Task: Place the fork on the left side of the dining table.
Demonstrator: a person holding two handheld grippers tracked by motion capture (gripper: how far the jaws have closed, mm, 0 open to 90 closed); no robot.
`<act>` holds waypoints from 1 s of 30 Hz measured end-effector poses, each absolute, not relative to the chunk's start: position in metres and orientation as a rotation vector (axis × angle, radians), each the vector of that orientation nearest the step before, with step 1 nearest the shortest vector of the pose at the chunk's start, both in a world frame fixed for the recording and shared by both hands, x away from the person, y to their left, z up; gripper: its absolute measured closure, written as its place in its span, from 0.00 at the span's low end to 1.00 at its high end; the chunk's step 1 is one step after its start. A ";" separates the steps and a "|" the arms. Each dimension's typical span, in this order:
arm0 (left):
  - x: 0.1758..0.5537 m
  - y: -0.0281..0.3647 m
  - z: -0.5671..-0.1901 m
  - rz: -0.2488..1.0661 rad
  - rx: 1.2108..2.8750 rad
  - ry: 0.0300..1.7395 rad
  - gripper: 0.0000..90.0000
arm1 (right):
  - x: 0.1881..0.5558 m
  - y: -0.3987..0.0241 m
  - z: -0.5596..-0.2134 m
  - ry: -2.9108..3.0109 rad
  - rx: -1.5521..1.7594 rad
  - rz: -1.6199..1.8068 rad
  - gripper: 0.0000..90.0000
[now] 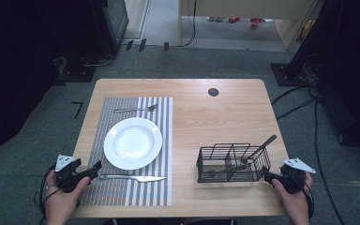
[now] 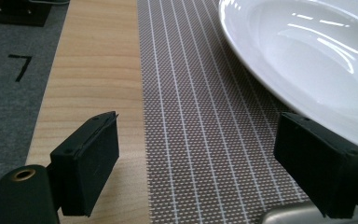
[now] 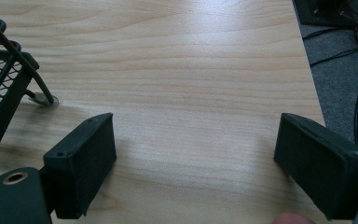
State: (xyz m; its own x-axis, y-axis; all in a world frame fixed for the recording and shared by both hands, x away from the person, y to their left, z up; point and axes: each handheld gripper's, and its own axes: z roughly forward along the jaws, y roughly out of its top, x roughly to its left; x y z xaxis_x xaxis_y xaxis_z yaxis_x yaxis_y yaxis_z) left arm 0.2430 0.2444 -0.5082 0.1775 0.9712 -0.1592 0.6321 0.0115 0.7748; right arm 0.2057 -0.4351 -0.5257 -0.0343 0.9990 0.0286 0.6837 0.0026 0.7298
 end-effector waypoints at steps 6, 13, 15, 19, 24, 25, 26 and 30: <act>0.245 0.244 -0.517 0.595 1.746 1.562 0.15 | 0.206 -0.435 -0.526 1.770 1.732 0.797 0.14; 0.247 0.242 -0.517 0.610 1.768 1.575 0.15 | 0.206 -0.435 -0.526 1.770 1.731 0.797 0.14; 0.247 0.241 -0.517 0.616 1.775 1.575 0.15 | 0.206 -0.435 -0.526 1.770 1.731 0.796 0.14; 0.247 0.240 -0.517 0.625 1.785 1.576 0.15 | 0.206 -0.435 -0.526 1.770 1.731 0.797 0.14; 0.247 0.239 -0.517 0.630 1.789 1.577 0.15 | 0.206 -0.435 -0.526 1.770 1.731 0.796 0.14; 0.247 0.239 -0.517 0.635 1.795 1.579 0.15 | 0.206 -0.435 -0.526 1.770 1.731 0.797 0.14; 0.247 0.238 -0.517 0.641 1.801 1.581 0.15 | 0.206 -0.435 -0.526 1.770 1.731 0.796 0.14; 0.248 0.235 -0.518 0.671 1.830 1.585 0.15 | 0.206 -0.435 -0.526 1.770 1.731 0.796 0.14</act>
